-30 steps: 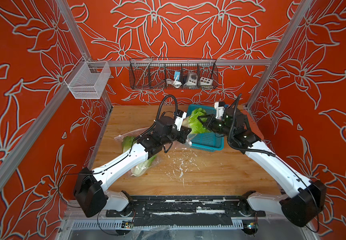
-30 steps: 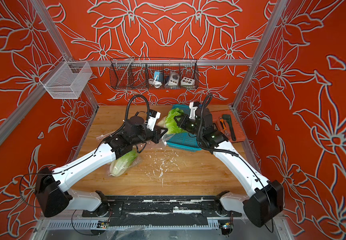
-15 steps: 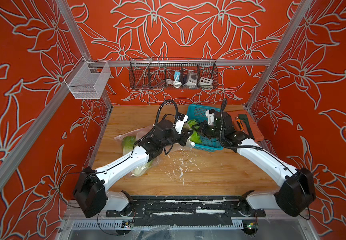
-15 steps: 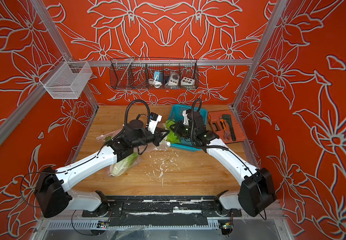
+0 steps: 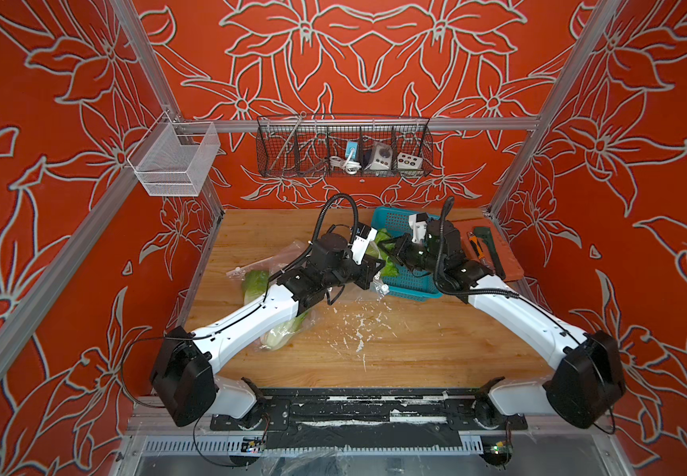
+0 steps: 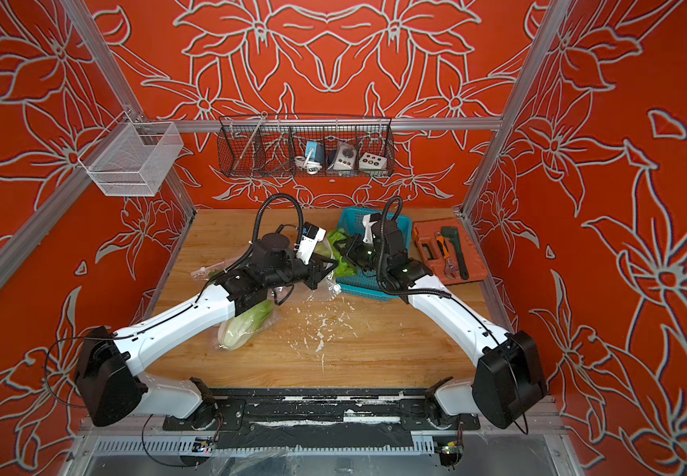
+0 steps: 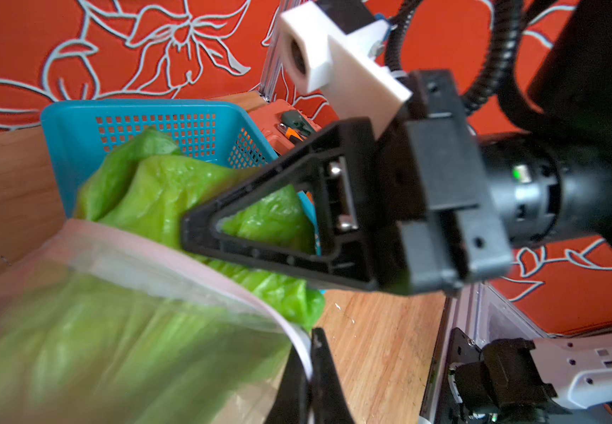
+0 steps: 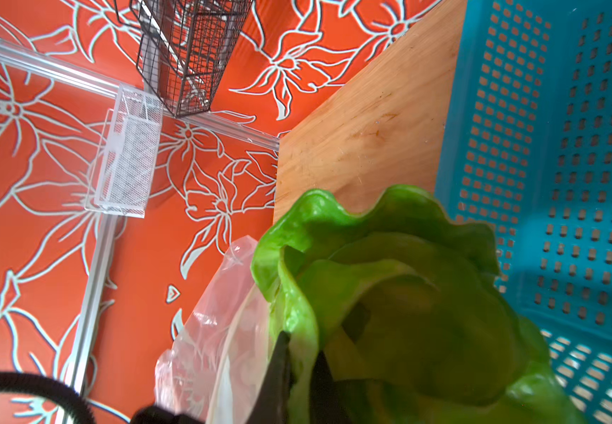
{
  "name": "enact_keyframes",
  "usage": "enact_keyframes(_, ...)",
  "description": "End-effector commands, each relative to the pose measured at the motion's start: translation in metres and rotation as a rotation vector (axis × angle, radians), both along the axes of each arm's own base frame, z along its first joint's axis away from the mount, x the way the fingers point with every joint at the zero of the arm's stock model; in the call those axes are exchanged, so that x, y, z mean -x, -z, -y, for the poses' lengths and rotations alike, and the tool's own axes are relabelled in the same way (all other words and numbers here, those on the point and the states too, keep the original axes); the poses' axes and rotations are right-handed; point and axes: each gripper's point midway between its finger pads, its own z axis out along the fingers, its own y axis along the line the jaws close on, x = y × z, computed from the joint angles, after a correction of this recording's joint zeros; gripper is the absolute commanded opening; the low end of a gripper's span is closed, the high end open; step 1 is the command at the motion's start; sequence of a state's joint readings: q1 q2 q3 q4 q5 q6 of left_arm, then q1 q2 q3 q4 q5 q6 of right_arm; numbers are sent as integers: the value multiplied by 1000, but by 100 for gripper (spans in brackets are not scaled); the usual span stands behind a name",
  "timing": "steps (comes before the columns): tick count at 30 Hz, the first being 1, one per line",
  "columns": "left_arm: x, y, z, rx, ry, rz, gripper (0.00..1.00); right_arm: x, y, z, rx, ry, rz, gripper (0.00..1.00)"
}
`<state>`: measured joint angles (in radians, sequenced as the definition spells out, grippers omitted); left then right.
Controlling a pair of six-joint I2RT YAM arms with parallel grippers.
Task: Put the chinese cabbages into a zipper bag and zip it
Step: Place the Chinese cabbage in the zipper food storage bag.
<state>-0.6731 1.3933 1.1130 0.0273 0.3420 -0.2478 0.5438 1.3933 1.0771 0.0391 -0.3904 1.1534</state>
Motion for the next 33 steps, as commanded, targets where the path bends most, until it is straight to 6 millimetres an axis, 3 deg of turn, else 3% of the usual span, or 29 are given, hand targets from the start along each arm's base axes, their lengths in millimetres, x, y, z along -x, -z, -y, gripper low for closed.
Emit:
enact_keyframes(1,9,-17,4,58,63,43,5,-7,14,-8,-81,42,-64,0)
enact_keyframes(5,-3,-8,-8,94,59,2,5,-5,-2,1,-48,63,-24,0)
enact_keyframes(9,-9,-13,-15,150,67,-16,5,2,-12,2,-51,46,-12,1)
enact_keyframes(13,-1,-26,-12,185,123,-1,5,8,-16,-2,-13,-22,16,18)
enact_keyframes(16,-5,-26,-24,210,108,-11,5,17,-20,-6,44,-105,48,32)
enact_keyframes(19,-11,-18,-36,222,87,-36,4,24,-27,-5,56,-140,82,41)
enact_keyframes(23,-6,-17,-37,252,96,-47,4,35,-43,-2,81,-231,133,50)
enact_keyframes(28,-3,-21,-37,269,103,-52,4,37,-48,41,174,-151,173,53)
enact_keyframes(31,-2,-22,-37,277,109,-57,4,33,-16,77,300,-64,115,54)
enact_keyframes(33,0,-24,-37,281,114,-60,4,31,15,104,382,-3,63,54)
